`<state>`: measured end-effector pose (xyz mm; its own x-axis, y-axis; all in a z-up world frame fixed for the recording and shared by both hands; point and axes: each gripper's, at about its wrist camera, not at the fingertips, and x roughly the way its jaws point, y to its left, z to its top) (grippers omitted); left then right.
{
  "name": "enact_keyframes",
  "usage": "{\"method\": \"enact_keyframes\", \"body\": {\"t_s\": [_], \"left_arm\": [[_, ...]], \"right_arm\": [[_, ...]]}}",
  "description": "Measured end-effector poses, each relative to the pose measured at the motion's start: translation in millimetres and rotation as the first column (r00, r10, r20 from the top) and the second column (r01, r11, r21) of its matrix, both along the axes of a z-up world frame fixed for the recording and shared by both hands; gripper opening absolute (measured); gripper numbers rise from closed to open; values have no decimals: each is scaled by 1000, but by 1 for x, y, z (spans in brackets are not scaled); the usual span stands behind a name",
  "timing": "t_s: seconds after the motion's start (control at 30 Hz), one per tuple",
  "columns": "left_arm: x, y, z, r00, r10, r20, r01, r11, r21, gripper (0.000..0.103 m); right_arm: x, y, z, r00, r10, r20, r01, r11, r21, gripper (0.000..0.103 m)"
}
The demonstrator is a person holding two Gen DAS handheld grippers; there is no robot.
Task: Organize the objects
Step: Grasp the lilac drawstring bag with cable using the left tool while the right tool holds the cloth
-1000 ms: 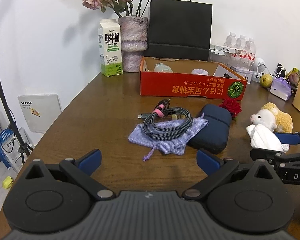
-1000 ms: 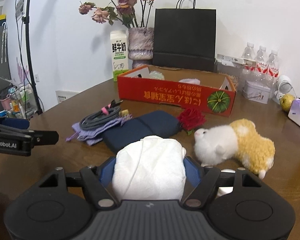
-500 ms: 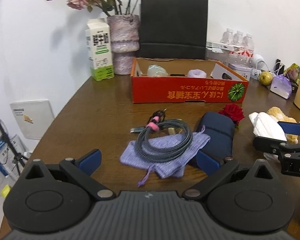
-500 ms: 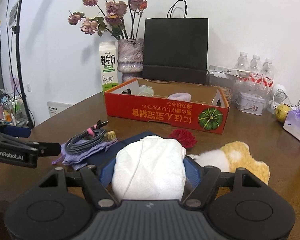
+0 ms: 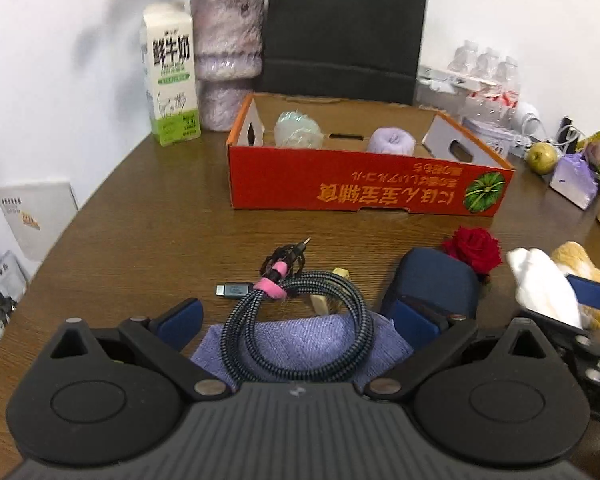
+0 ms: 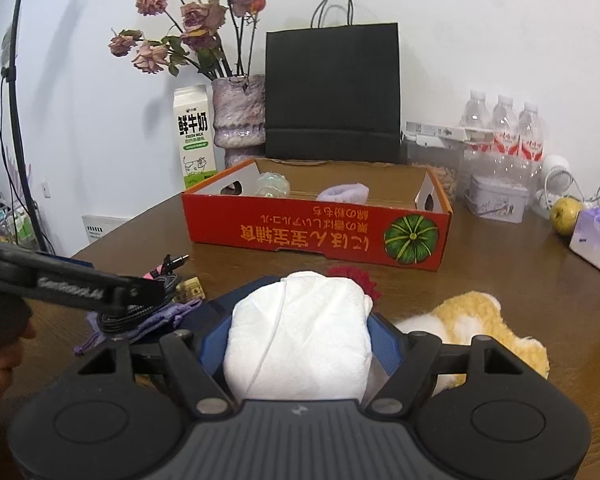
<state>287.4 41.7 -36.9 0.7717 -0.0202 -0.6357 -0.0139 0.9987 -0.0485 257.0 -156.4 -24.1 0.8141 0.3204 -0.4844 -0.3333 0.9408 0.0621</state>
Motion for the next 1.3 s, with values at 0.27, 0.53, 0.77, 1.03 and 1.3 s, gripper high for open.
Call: {"method": "enact_keyframes", "body": {"t_s": [0.27, 0.53, 0.77, 1.03, 1.3], "left_arm": [[9, 6, -18, 999, 39, 1, -39, 999, 17, 103], [14, 20, -31, 997, 61, -38, -63, 997, -53, 103], [12, 18, -32, 998, 62, -28, -63, 997, -40, 101], [5, 12, -30, 998, 62, -7, -62, 998, 15, 89], [-12, 5, -19, 997, 37, 61, -39, 999, 29, 88]], "right_arm": [[1, -7, -5, 1000, -10, -7, 10, 1000, 28, 73], [-1, -6, -6, 1000, -13, 1, 13, 999, 29, 73], [-3, -6, -6, 1000, -13, 6, 13, 1000, 25, 73], [-3, -4, -7, 1000, -16, 13, 16, 1000, 16, 73], [-4, -5, -6, 1000, -17, 20, 17, 1000, 22, 73]]}}
